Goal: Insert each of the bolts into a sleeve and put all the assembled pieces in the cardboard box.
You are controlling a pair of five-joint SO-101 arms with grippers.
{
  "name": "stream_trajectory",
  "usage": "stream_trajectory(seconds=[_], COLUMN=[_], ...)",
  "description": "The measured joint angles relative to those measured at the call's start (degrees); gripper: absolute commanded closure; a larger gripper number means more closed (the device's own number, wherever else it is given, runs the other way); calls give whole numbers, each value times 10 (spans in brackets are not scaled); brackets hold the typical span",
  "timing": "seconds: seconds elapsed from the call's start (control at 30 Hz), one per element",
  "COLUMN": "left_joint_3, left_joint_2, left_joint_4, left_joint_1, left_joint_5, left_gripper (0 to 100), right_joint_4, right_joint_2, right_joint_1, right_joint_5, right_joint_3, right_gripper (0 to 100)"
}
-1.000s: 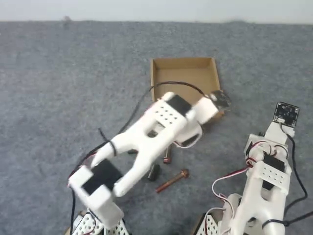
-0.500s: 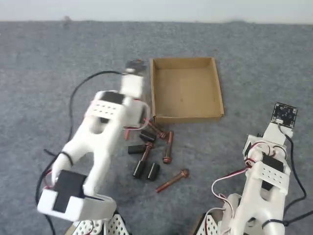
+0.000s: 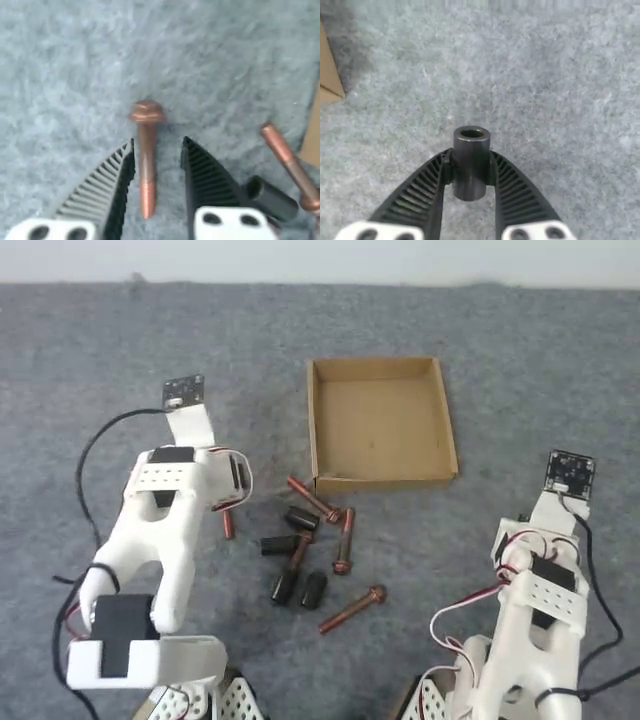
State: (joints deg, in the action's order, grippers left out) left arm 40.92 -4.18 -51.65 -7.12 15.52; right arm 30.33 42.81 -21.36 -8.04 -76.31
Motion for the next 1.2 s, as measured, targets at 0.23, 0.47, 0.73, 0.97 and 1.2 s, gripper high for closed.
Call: stream_trajectory(seconds=[0.23,0.47,0.73,0.97,1.2], left_joint_3=[0,-6,-98,-140,-141], left_joint_2=[0,24,127,158,158], left_joint_4=[2,1,-57,-78,-78], left_joint_1=[-3,-9,-10,-10,-10], left_joint_5=[3,6,7,7,7], left_gripper=[850,887,888,891,892], right_joint_4=[0,0,0,0,0], right_joint_2=[0,0,0,0,0], right_joint_1=[2,2,2,4,4], right_joint_5=[-4,-6,-6,-6,-6], right_joint_3=[-1,-1,-1,-1,-1], right_gripper=[991,991,990,990,990])
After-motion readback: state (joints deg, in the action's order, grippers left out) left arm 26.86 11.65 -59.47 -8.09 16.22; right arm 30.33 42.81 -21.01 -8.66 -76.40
